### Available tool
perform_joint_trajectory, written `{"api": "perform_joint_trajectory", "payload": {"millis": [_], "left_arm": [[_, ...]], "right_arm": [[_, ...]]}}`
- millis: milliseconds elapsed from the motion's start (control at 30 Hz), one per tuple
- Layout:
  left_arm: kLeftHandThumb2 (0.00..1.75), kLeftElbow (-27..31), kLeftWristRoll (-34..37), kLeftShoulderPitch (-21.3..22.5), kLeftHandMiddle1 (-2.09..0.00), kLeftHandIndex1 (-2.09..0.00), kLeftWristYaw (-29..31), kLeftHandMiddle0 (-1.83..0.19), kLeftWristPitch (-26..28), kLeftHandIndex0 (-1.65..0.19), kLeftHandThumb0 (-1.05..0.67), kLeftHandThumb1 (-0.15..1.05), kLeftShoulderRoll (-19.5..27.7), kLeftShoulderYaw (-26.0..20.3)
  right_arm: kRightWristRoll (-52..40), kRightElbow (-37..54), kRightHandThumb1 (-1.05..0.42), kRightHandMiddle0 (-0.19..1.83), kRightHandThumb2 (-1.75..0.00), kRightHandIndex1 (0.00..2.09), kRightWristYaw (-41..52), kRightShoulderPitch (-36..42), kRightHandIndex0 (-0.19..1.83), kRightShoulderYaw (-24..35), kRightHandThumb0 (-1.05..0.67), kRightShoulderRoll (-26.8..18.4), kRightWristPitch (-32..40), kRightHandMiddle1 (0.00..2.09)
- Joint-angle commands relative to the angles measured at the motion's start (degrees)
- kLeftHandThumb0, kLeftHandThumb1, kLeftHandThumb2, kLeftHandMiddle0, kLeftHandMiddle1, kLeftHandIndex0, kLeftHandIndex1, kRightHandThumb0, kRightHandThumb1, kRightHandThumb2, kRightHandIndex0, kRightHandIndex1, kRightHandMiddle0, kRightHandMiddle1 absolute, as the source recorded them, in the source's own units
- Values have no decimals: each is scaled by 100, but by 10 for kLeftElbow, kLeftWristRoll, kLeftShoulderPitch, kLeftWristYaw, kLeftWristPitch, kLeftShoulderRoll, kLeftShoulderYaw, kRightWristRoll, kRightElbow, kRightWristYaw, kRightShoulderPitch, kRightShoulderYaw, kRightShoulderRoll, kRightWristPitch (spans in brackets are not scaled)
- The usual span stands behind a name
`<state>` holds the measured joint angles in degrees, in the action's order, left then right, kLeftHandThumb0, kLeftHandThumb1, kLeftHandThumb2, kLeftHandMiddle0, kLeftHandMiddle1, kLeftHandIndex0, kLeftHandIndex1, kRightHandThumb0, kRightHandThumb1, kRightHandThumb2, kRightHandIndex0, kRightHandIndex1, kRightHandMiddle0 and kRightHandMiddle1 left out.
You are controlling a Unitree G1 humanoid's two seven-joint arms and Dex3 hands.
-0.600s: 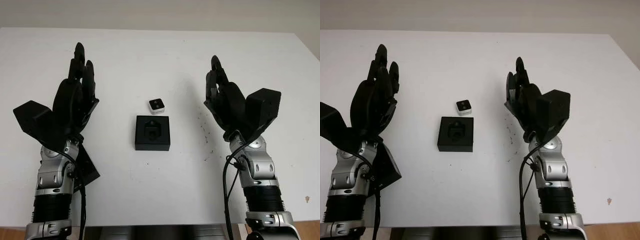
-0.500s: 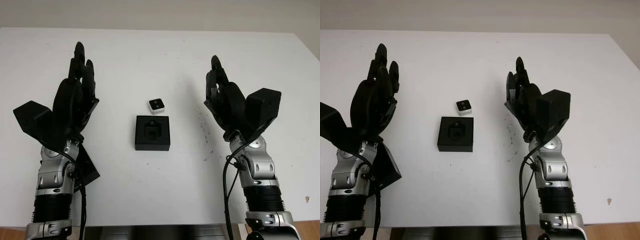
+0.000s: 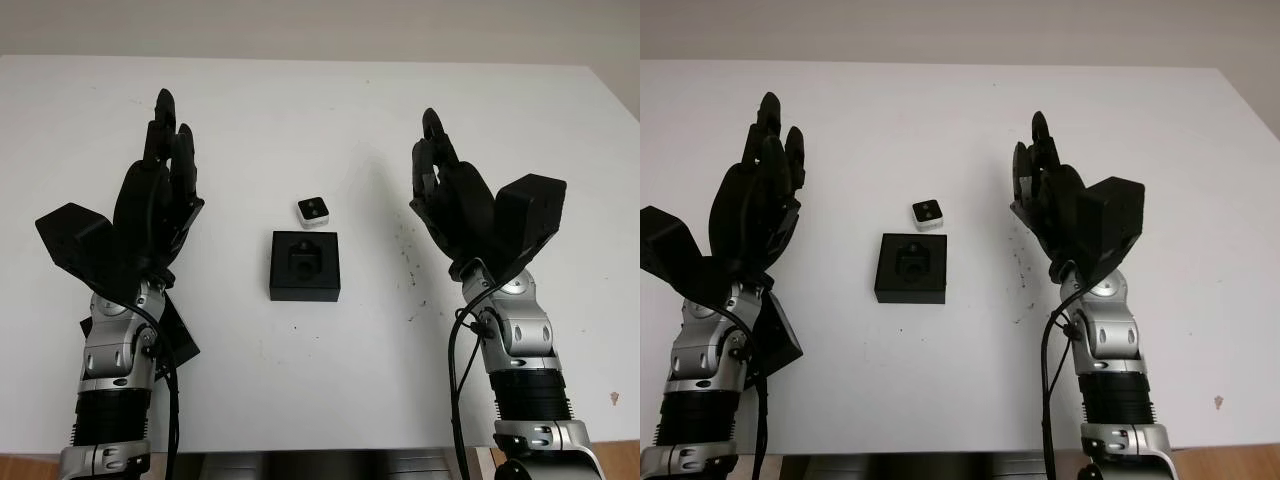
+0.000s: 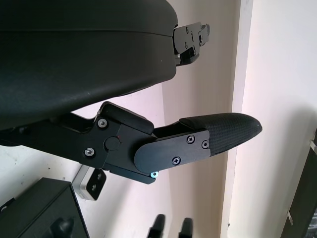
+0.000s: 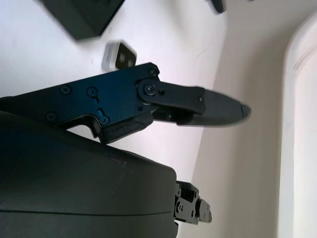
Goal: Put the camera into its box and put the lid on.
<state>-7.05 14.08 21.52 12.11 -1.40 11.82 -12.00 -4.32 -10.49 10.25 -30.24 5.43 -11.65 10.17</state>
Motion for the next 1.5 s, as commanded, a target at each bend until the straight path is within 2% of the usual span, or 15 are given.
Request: {"api": "perform_joint_trajectory", "payload": {"millis": [0, 167, 400, 567, 633, 700, 767, 833, 1067, 1100, 1133, 1233, 1333, 1467], "left_arm": [[66, 14, -3, -5, 0, 0, -1, 19, 0, 19, -80, 105, 3, 1], [65, 19, 0, -6, 0, 0, -3, 19, 7, 19, -80, 105, 0, 1], [64, 19, 3, -7, 0, 0, -3, 19, 10, 19, -80, 105, -4, 2], [65, 18, -1, -6, 0, 0, -7, 19, 9, 19, -80, 105, -6, 3], [65, 20, -1, -6, 0, 0, -9, 19, 11, 19, -80, 105, -6, 4], [65, 20, 0, -6, 0, 0, -7, 19, 11, 19, -79, 105, -5, 5], [66, 18, 1, -6, 0, 0, -4, 19, 9, 19, -79, 105, -4, 5], [66, 18, 0, -6, 0, 0, -5, 19, 8, 19, -79, 105, -5, 5], [66, 21, 0, -6, 0, 0, -8, 19, 15, 19, -80, 105, -6, 7], [66, 21, 1, -6, 0, 0, -8, 19, 15, 19, -79, 105, -6, 7], [66, 21, 0, -6, 0, 0, -8, 19, 14, 19, -79, 105, -6, 7], [66, 21, -3, -5, 0, 0, -11, 19, 12, 19, -79, 105, -7, 9], [66, 22, -6, -5, 0, 0, -12, 19, 13, 19, -80, 105, -8, 11], [66, 23, -7, -3, 0, 0, -16, 19, 17, 19, -80, 105, -9, 11]], "right_arm": [[23, -19, -99, 2, -9, 10, 3, -43, -1, -9, -64, -28, -22, 10], [126, -94, -91, 18, -4, 20, 40, -126, 21, -71, -60, -103, -92, 19], [247, -191, -83, 23, -4, 21, 71, -215, 24, -158, -62, -155, -178, 27], [275, -250, -81, 24, -4, 25, 72, -251, 28, -180, -56, -157, -216, 32], [294, -275, -80, 21, -5, 37, 63, -267, 30, -192, -56, -157, -231, 48], [313, -296, -79, 17, -5, 59, 57, -280, 25, -204, -54, -157, -243, 62], [333, -313, -79, 18, -5, 74, 52, -293, 20, -218, -53, -158, -250, 63], [353, -324, -80, 20, -6, 73, 51, -306, 14, -230, -53, -157, -246, 60], [391, -357, -80, 23, -5, 71, 25, -332, 16, -259, -55, -146, -263, 57], [391, -363, -80, 22, -5, 74, 22, -335, 15, -260, -54, -144, -266, 60], [392, -369, -80, 21, -5, 90, 18, -338, 11, -262, -53, -141, -269, 66], [398, -389, -80, 19, -5, 113, 4, -348, 4, -270, -54, -135, -275, 77], [397, -409, -80, 17, -5, 124, -6, -357, 1, -274, -54, -128, -285, 87], [399, -420, -81, 14, -6, 125, -4, -362, -1, -280, -54, -122, -289, 91]]}}
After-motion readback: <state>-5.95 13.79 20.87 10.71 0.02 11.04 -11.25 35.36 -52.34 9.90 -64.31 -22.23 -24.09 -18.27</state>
